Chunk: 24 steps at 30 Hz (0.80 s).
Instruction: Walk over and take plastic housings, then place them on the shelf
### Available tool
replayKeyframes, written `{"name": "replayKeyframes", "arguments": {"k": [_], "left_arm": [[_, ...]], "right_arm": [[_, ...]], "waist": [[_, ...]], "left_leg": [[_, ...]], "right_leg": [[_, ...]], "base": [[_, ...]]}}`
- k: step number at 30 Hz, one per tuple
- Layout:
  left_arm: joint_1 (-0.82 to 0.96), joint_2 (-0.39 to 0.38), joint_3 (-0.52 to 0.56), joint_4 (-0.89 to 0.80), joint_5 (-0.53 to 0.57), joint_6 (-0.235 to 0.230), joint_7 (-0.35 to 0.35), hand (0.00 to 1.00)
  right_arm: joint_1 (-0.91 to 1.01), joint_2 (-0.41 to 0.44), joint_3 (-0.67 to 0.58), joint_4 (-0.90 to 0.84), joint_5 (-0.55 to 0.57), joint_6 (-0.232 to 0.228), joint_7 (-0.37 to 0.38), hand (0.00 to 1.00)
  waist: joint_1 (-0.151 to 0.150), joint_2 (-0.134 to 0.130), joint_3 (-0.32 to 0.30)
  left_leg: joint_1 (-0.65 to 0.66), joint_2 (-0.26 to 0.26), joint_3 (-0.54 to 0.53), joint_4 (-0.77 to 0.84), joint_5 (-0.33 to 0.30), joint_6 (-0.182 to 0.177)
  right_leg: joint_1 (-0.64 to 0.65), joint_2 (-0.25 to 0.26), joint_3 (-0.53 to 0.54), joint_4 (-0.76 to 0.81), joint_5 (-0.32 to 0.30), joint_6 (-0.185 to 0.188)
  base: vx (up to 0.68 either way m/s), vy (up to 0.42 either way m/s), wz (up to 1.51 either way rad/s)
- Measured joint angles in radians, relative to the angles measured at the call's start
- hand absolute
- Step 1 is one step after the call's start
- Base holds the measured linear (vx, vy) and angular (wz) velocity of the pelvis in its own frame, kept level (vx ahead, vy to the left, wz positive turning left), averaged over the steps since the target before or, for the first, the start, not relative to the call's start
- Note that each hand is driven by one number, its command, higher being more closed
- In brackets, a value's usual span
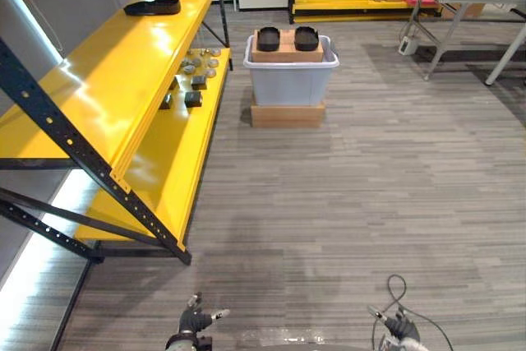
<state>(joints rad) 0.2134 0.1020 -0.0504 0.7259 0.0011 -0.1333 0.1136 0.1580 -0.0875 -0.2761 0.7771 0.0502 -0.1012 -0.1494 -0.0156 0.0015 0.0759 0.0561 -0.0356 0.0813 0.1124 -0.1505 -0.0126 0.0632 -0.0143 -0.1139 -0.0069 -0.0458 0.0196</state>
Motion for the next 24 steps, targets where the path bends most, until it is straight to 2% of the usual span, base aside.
{"name": "replayKeyframes", "arguments": {"k": [5,12,17,20,21,24], "left_arm": [[0.003,0.002,-0.005,-0.053,0.022,-0.005,-0.002,0.00],[0.001,0.003,-0.001,-0.078,0.029,-0.006,-0.001,0.00],[0.002,0.002,0.003,-0.091,0.009,-0.006,0.001,0.00],[0.002,-0.002,0.017,-0.091,0.004,-0.006,0.003,0.00],[0.001,-0.001,0.030,-0.090,-0.008,-0.006,0.004,0.00],[0.005,-0.001,0.067,-0.090,-0.034,-0.006,0.014,0.00]], "right_arm": [[-0.006,-0.008,0.016,-0.020,-0.099,-0.002,0.015,0.00],[-0.014,-0.012,0.024,-0.019,-0.112,0.001,0.025,0.00],[-0.021,-0.019,0.024,-0.019,-0.095,0.002,0.024,0.00],[-0.036,-0.025,0.019,-0.015,-0.071,0.003,0.021,0.00],[-0.045,-0.026,0.018,-0.009,-0.055,0.007,0.020,0.00],[-0.065,-0.026,0.003,-0.002,-0.038,0.022,0.019,0.00]], "waist": [[-0.001,0.000,0.017],[-0.003,0.008,0.022],[-0.002,0.015,0.026],[-0.004,0.032,0.035],[-0.002,0.041,0.037],[0.002,0.046,0.042]], "left_leg": [[0.011,0.000,0.007,-0.001,-0.001,-0.001],[0.017,0.000,0.018,0.000,-0.001,-0.001],[0.016,0.002,0.032,0.011,-0.013,-0.016],[-0.003,0.018,0.051,0.045,-0.059,0.021],[-0.015,0.028,0.070,0.063,-0.081,0.045],[-0.040,0.040,0.106,0.101,-0.113,0.052]], "right_leg": [[0.023,0.000,-0.019,-0.022,0.004,0.006],[0.035,-0.001,-0.020,-0.027,0.003,0.007],[0.037,-0.002,-0.017,-0.029,-0.001,0.014],[0.021,0.013,-0.011,-0.028,-0.005,0.018],[0.013,0.021,0.001,-0.028,-0.007,0.018],[-0.042,0.023,0.032,0.061,-0.054,0.020]], "base": [[0.06,-0.005,0.01],[0.04,-0.003,-0.02],[0.01,-0.019,-0.05],[-0.01,-0.011,-0.15],[-0.03,0.015,-0.33],[0.01,0.024,-0.39]]}}
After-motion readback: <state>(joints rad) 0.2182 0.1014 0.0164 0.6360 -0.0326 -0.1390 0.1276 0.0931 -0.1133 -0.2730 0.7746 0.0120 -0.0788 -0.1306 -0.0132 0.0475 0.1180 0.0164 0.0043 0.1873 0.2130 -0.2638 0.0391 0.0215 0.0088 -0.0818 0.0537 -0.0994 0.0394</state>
